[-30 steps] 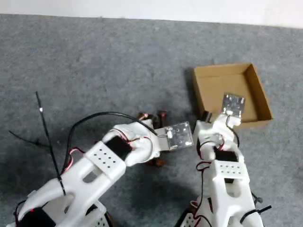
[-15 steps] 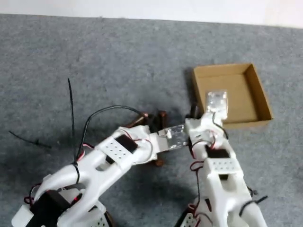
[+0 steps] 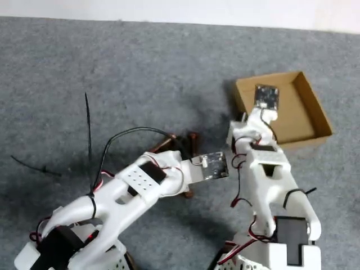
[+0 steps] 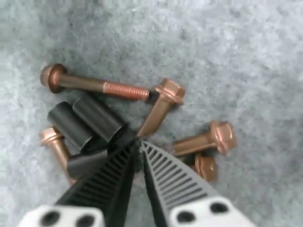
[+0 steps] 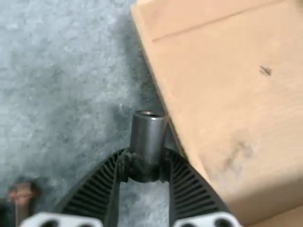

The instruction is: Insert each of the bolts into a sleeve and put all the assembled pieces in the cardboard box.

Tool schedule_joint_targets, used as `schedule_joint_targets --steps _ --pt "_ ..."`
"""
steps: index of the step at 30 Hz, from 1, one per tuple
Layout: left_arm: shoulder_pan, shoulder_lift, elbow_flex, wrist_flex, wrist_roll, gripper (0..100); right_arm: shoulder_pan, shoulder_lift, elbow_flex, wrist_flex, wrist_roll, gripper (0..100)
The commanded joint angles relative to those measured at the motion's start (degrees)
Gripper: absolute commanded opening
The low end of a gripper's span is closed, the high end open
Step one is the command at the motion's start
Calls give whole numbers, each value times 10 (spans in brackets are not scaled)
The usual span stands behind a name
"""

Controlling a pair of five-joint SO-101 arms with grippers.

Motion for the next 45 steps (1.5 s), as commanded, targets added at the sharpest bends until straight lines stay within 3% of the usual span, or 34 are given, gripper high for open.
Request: schedule_joint_targets --steps 1,16,21,26,29,34,45 --pt "-1 -2 -15 -9 0 5 15 -51 -11 -19 -9 4" --pt "-2 -4 -16 -11 0 5 -5 -85 15 -2 -7 4" --pt "-39 -4 -15 -62 76 5 -36 -243 113 -2 -9 4" --pt "-22 -4 -15 -62 76 5 -60 -444 233 1 -9 4" --pt "-6 0 -18 -62 44 13 -56 -544 289 6 -7 4" --pt "-7 0 -18 -62 2 160 -35 -664 336 102 -6 4" --pt "10 1 -20 -62 -46 137 9 -752 358 117 -6 4"
